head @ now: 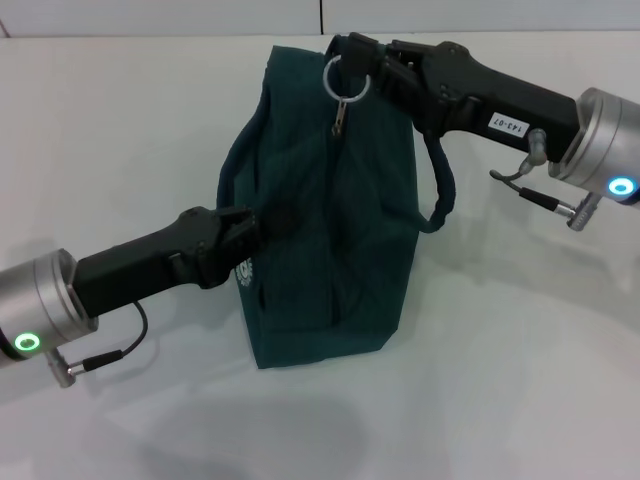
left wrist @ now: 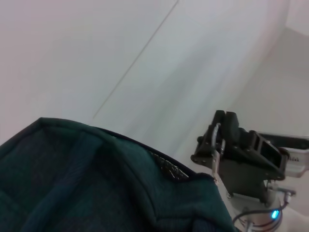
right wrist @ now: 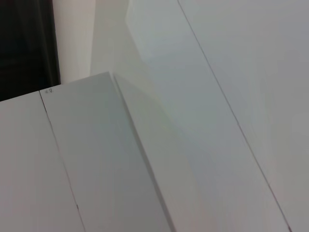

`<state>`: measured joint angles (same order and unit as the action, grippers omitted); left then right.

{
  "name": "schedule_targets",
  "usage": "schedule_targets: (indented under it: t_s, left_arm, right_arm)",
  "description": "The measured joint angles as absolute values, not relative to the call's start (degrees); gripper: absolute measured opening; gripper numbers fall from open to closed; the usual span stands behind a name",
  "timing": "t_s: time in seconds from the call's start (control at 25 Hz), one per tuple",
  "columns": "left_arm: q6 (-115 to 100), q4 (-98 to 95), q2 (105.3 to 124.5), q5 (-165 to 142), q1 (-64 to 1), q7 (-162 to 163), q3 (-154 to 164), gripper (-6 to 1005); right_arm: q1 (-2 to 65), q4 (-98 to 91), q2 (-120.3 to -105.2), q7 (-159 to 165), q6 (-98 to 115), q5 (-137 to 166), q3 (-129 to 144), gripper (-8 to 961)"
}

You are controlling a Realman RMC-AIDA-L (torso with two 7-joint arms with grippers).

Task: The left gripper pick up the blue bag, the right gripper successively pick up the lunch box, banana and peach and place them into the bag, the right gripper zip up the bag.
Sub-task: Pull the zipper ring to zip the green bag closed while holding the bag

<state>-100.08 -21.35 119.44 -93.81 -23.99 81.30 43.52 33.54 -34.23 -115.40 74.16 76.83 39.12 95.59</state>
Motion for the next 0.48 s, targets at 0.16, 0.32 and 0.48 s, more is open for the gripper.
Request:
schedule_targets:
  t_s: [0.16,0.32,0.48]
  left_arm:
    - [-100.5,-21.3,119.44,-93.9,-24.0,81.2,43.6,84]
    - [-100.6,-21.2,119.41,-94.1,-24.0,81.2,43.8,85]
    - [-101.0,-21.3,119.37,-94.2,-23.9,81.2,44.3,87]
  right_arm:
    - [33.6,-34.2,-115.39,73.8,76.4,39.1,95.5,8]
    - [33.6,-34.0,-115.39,73.6,75.8,39.1,95.3,8]
    - [33.4,-34.0,-115.40,73.0,75.2,39.1,95.1,8]
